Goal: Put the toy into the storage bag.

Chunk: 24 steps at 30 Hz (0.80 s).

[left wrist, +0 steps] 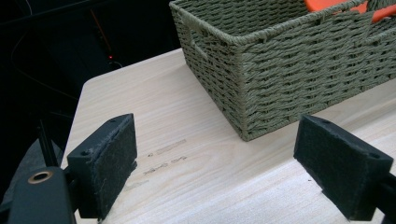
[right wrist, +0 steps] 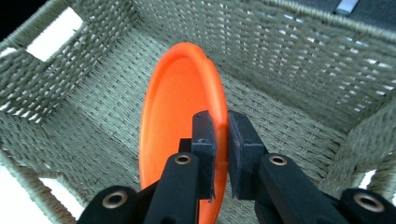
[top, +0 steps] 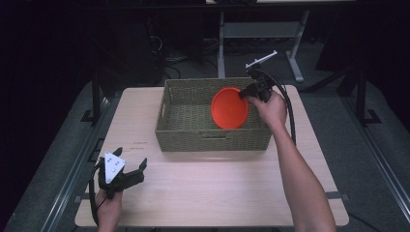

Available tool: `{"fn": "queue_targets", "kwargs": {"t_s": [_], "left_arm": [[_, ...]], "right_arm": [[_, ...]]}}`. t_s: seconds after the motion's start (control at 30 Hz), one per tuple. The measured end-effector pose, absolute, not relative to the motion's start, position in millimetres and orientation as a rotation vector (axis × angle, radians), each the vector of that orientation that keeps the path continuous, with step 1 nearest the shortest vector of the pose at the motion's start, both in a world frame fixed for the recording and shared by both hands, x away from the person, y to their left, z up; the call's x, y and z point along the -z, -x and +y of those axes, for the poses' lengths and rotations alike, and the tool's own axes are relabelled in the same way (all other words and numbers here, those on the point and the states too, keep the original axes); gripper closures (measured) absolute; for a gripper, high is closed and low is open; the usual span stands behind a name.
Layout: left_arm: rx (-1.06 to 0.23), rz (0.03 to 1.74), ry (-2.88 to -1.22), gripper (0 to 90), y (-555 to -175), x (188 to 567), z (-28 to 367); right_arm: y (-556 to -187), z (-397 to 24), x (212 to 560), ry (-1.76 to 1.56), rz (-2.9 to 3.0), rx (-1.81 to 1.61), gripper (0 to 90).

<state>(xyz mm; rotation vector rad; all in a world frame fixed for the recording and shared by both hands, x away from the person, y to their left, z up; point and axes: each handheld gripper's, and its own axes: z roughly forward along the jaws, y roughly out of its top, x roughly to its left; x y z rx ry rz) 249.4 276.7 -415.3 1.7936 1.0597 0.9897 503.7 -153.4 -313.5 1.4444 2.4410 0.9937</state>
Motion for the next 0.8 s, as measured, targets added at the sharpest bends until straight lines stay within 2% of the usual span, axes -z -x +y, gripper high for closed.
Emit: {"fn": "queue_targets", "kwargs": {"t_s": [0.8], "left_arm": [[-0.986, 1.059, -1.793, 12.8, -250.0, 415.7, 276.1]], "right_arm": [[-509.1, -147.0, 350.9, -1.504, 2.515, -0.858, 81.1]]}}
